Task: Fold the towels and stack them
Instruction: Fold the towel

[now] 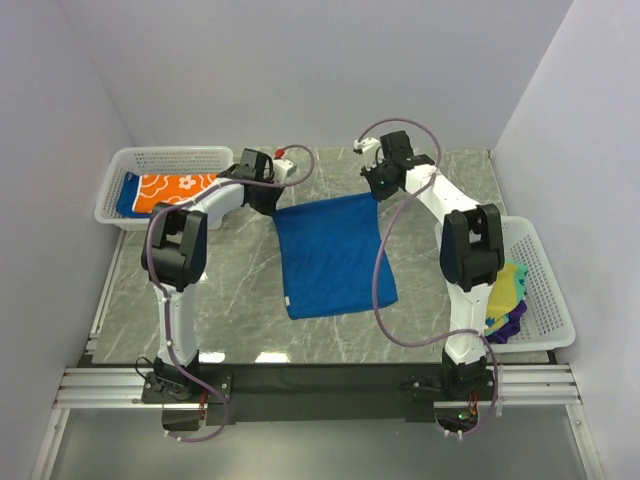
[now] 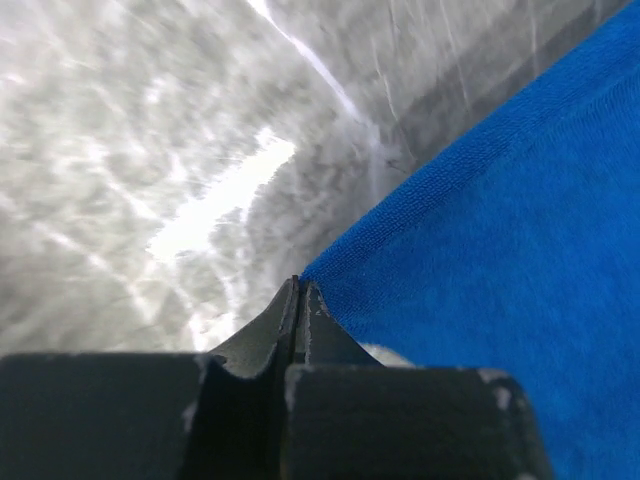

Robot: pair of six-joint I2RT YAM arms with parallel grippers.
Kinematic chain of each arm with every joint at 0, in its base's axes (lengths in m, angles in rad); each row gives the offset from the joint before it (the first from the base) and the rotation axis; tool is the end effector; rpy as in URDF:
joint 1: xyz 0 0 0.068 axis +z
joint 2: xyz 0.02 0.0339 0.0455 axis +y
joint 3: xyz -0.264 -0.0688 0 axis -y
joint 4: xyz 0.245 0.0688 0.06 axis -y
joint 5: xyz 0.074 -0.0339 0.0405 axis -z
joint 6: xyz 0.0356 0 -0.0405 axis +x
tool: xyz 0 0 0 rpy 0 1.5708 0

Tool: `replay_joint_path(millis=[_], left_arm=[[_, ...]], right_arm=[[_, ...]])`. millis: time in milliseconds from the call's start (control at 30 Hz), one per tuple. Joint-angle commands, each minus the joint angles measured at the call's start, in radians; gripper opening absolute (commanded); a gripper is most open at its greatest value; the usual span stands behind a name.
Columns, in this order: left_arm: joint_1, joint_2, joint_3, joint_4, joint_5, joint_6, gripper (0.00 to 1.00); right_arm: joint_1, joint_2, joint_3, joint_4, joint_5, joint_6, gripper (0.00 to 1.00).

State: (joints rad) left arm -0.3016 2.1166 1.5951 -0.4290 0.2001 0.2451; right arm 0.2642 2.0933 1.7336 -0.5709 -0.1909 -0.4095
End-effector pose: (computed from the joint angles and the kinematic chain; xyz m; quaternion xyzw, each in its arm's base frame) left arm 0.4397 -0.1442 0.1805 0.2851 0.9041 -0.1037 0.3009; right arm 0.4493 0.1285 0.2248 -0.3406 0.8819 0.0675 0.3190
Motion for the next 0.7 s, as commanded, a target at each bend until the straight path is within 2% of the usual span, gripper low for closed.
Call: replay_joint_path(millis=[0, 367, 533, 667], left_arm=[[0.010, -0.118, -0.053, 0.108, -0.018, -0.007, 0.01], [-0.001, -0.354, -0.265, 0.187, 0.042, -0.096, 0.01], [-0.050, -0.446, -0.357, 0.180, 0.016, -0.156, 0.01], [-0.094, -0.500, -0.432, 0.165, -0.071, -0.237, 0.01]], right_arm=[[0.004, -0.096, -0.035, 0.105, 0.059, 0.011, 0.00], [0.013, -0.271, -0.253, 0.180, 0.116, 0.015, 0.00], [0.017, -0.354, -0.368, 0.210, 0.127, 0.034, 0.00], [0.020, -0.437, -0.448, 0.220, 0.125, 0.057, 0.00]])
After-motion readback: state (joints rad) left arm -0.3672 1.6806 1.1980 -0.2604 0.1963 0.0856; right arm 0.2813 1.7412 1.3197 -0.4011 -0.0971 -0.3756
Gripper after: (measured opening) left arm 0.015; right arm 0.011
